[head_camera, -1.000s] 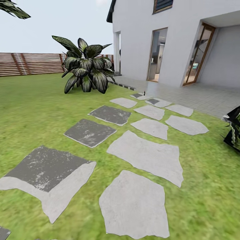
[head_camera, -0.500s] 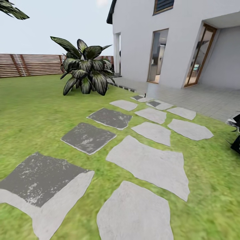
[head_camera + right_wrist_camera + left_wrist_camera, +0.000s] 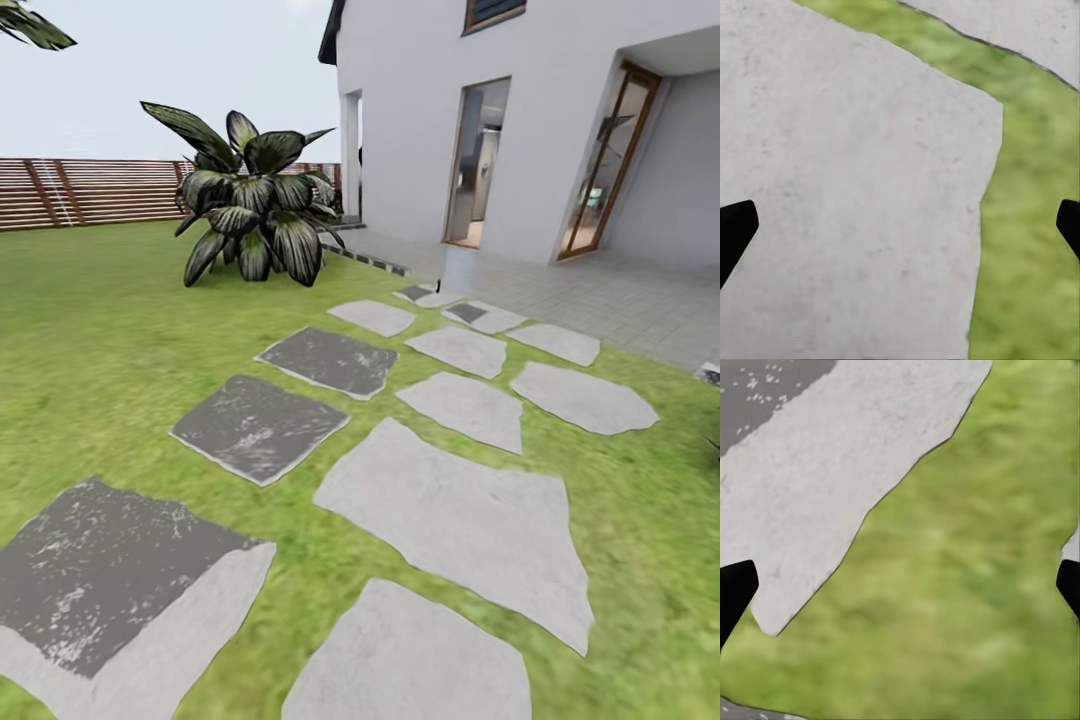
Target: In the garden, pick up the pesticide atomizer on the floor and spray pesticide onto both trees until each tree trunk is fully covered.
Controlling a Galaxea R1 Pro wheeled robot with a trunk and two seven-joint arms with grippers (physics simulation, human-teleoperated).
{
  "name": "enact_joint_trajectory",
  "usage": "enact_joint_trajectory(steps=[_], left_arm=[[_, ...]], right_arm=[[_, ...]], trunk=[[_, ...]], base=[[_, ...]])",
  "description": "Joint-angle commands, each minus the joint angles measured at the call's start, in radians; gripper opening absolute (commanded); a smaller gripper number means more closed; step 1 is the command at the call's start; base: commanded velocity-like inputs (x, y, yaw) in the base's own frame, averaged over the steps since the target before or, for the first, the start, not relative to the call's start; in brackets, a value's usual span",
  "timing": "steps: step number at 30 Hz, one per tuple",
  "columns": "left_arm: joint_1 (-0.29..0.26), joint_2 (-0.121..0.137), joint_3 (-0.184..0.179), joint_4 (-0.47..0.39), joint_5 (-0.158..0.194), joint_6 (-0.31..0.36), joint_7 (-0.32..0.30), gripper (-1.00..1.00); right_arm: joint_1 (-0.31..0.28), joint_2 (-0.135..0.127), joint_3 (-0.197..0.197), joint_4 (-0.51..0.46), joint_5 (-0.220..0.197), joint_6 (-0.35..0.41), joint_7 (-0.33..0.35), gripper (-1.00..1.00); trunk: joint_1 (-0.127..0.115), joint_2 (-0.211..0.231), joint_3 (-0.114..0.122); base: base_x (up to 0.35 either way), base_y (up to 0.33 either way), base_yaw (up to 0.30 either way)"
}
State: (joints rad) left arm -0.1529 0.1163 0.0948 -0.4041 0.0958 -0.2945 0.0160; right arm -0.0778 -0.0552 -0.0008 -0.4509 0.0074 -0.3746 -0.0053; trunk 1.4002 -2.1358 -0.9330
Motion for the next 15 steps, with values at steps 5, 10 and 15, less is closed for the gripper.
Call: enact_joint_trajectory(steps=[5,10,15], left_arm=[[0.0,0.0,-0.003,0.001,0.009,-0.003,0.0,1.0],[0.0,0.0,-0.003,0.001,0.009,-0.003,0.0,1.0],[0.0,0.0,-0.003,0.001,0.01,-0.003,0.0,1.0]], right_arm=[[0.0,0.0,-0.001,-0.001,0.0,-0.003,-0.001,1.0],[0.0,0.0,-0.001,0.0,0.001,-0.003,-0.001,1.0],[0.0,0.0,0.0,0.001,0.002,-0.003,-0.001,1.0]], trunk=[[0.0,0.0,-0.001],[0.0,0.0,-0.001],[0.0,0.0,-0.001]], base=[[0.34,0.0,0.0],[0.34,0.0,0.0],[0.34,0.0,-0.009]])
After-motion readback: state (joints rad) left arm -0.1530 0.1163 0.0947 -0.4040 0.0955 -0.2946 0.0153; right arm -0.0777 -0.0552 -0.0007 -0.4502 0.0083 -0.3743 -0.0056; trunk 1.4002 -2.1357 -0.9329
